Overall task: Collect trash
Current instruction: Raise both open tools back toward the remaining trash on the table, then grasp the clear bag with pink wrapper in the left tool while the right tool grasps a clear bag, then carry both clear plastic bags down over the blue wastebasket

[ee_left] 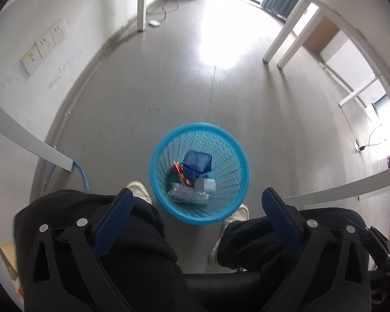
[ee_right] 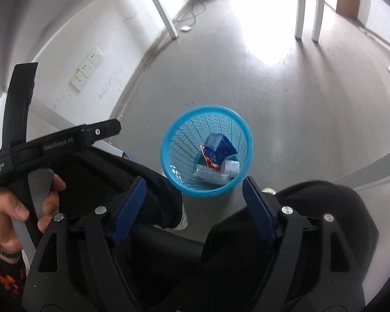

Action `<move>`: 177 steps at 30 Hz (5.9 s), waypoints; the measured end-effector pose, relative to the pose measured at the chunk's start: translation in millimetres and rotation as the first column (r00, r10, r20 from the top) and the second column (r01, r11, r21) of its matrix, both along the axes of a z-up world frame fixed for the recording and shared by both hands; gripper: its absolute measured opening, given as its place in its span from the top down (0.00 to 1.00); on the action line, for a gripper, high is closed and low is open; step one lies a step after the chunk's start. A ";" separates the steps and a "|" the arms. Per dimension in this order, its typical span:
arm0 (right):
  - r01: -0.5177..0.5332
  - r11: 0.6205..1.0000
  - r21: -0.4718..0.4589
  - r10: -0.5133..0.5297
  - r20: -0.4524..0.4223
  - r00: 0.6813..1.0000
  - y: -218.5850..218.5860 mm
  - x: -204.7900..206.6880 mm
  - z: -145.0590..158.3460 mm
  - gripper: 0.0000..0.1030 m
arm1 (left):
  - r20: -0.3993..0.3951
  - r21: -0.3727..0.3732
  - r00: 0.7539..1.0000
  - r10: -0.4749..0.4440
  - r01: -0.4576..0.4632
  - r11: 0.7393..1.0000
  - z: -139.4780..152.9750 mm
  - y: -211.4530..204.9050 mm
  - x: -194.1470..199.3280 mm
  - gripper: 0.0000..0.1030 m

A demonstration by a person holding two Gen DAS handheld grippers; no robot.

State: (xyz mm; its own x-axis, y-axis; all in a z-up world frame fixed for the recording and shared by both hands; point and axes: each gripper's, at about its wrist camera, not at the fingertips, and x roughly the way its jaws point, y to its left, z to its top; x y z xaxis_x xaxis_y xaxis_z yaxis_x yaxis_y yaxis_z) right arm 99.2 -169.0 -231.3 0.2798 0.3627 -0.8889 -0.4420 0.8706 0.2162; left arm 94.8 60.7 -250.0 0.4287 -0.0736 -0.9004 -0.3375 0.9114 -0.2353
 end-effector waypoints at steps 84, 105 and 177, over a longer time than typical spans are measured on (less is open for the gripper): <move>-0.179 0.959 0.221 0.076 0.409 0.910 59.2 39.2 219.3 0.80 | 0.587 0.054 0.797 -0.141 0.135 0.989 268.8 32.5 38.2 0.73; -0.106 0.935 0.338 -0.050 0.422 0.905 -21.3 -11.1 236.7 0.82 | 0.655 0.196 0.703 -0.277 0.195 0.961 306.7 -17.0 -82.7 0.73; 0.028 1.000 0.006 -0.028 -0.043 0.999 -5.3 35.6 -31.9 0.84 | -0.061 -0.084 0.950 -0.306 0.301 0.950 -25.3 -5.3 21.3 0.74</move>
